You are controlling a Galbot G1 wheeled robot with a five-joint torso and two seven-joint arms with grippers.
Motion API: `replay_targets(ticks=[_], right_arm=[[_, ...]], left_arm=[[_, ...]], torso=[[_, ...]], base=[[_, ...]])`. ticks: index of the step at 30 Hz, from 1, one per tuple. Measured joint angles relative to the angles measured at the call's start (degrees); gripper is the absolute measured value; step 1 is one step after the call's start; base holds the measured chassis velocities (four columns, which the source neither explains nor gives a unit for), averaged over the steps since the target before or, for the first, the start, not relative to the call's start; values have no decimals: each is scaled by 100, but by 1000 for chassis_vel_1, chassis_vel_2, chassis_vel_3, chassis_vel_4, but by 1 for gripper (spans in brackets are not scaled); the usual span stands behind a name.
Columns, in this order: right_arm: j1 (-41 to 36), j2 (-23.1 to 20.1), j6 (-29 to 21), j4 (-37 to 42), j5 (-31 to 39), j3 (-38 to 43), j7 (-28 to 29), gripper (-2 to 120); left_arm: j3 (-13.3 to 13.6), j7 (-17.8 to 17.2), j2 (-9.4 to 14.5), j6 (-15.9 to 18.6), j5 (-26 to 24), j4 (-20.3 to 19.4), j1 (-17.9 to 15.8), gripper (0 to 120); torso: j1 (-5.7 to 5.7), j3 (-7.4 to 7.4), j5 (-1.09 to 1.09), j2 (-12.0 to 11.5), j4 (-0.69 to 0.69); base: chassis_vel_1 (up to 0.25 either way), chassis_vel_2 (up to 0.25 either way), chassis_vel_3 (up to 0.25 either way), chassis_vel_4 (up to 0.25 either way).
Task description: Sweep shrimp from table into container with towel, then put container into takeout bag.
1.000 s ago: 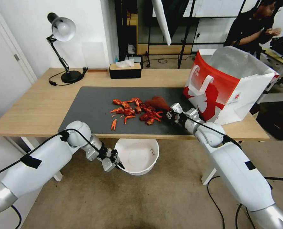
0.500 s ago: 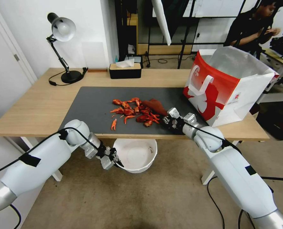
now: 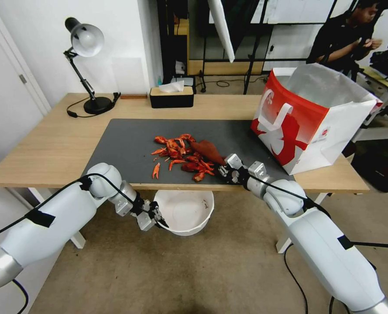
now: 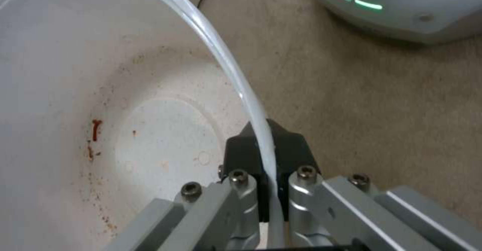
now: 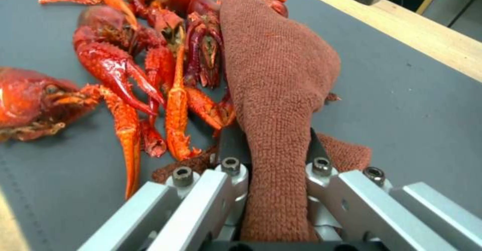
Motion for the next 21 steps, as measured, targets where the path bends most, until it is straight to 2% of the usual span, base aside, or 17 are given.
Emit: replay_targets(ticks=[12,21], right_arm=[[-311,87,-15,268,-135,54,67,6],[-452,118,-88,452,-198,44,138,6]], left_arm=[[146,0,25,59,-145,20,-117,0],[153,0,26,62,-145,24,-99,0]], torso=[[0,-1,-1,0,-1],[0,0,0,-1,-1]], base=[[0,0,0,0],[0,0,0,0]])
